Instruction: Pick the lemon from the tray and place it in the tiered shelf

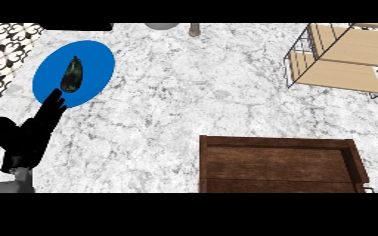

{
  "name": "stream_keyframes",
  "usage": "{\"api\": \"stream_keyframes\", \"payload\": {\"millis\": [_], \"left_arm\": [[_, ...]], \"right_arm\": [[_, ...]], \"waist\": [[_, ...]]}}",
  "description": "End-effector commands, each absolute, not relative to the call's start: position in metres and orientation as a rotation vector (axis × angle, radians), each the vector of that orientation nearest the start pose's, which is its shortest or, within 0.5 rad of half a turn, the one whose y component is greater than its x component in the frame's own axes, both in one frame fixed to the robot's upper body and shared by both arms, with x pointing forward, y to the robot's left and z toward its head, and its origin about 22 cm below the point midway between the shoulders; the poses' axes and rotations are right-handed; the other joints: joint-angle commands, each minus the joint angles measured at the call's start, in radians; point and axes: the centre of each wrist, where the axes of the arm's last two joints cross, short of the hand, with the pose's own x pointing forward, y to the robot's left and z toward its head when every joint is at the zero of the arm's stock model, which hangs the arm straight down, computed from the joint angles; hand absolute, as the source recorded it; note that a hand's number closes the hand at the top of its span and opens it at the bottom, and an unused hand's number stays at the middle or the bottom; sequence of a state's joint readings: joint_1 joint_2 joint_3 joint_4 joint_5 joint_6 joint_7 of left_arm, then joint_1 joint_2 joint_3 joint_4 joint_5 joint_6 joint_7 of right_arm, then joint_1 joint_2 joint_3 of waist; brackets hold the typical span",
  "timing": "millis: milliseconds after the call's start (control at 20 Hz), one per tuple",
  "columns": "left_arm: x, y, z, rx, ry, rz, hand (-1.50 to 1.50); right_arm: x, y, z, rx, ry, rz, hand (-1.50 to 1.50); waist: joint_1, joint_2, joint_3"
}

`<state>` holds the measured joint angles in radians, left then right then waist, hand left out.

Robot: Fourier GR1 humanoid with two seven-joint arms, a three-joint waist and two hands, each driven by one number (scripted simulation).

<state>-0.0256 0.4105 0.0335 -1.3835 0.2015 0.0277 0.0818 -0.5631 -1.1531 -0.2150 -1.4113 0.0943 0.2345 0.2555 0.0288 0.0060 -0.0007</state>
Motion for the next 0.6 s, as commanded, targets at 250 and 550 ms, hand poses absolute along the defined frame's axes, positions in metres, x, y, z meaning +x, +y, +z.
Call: {"api": "stream_keyframes", "payload": {"millis": [250, 550], "left_arm": [[0.248, 0.347, -0.007, 0.247, -1.339, -0.06, 0.0], [0.242, 0.344, -0.001, 0.243, -1.351, -0.06, 0.0]], "right_arm": [[0.338, -0.428, 0.32, -1.11, -1.56, 0.588, 1.5], [0.362, -0.453, 0.278, -1.125, -1.442, 0.608, 1.5]], "waist": [[-0.004, 0.0, 0.0], [0.001, 0.002, 0.001]]}}
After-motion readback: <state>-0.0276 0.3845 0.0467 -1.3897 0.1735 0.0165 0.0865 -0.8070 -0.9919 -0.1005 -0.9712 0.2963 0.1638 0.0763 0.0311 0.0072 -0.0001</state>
